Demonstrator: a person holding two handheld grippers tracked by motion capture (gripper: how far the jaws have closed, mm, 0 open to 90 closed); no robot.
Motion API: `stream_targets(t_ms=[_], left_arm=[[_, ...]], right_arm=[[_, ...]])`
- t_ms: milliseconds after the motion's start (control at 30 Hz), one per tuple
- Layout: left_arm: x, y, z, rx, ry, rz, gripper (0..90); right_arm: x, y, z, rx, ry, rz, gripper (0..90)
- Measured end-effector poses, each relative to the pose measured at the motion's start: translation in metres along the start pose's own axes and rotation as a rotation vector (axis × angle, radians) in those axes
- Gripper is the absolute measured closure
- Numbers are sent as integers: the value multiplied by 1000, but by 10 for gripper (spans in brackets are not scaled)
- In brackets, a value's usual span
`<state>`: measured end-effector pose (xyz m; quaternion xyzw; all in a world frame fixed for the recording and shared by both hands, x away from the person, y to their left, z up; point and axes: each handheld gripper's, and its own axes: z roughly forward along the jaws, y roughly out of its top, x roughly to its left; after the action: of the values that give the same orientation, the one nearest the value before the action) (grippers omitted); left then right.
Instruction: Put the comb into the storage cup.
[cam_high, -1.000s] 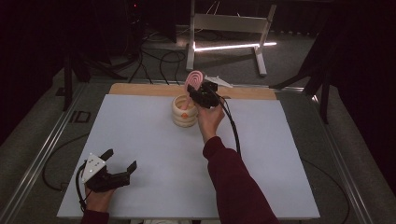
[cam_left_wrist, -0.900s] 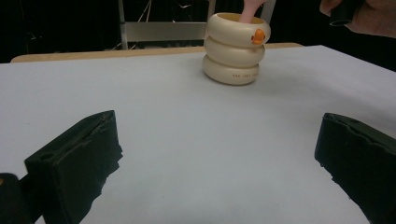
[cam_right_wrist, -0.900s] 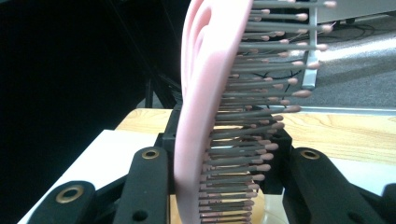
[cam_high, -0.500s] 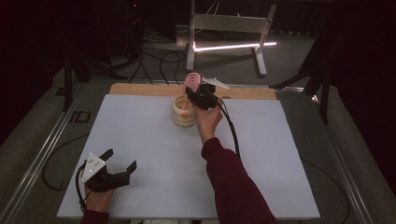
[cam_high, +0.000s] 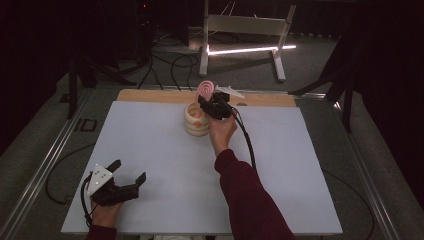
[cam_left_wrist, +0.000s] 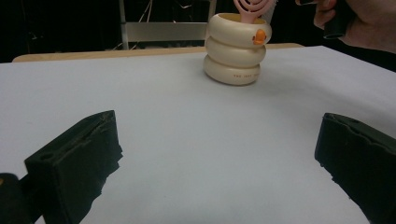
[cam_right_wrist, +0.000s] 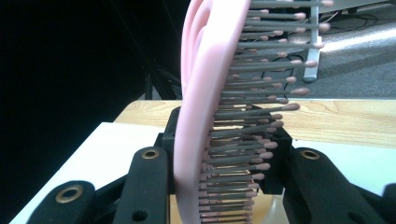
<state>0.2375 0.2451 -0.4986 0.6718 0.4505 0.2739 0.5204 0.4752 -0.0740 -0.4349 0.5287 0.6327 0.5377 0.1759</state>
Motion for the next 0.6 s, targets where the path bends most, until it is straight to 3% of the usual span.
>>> stream_targets(t_ms=[600], left_arm=[[-1, 0, 1, 6, -1, 3, 7]], right_arm=[[-4, 1, 0, 14, 29, -12, 629]])
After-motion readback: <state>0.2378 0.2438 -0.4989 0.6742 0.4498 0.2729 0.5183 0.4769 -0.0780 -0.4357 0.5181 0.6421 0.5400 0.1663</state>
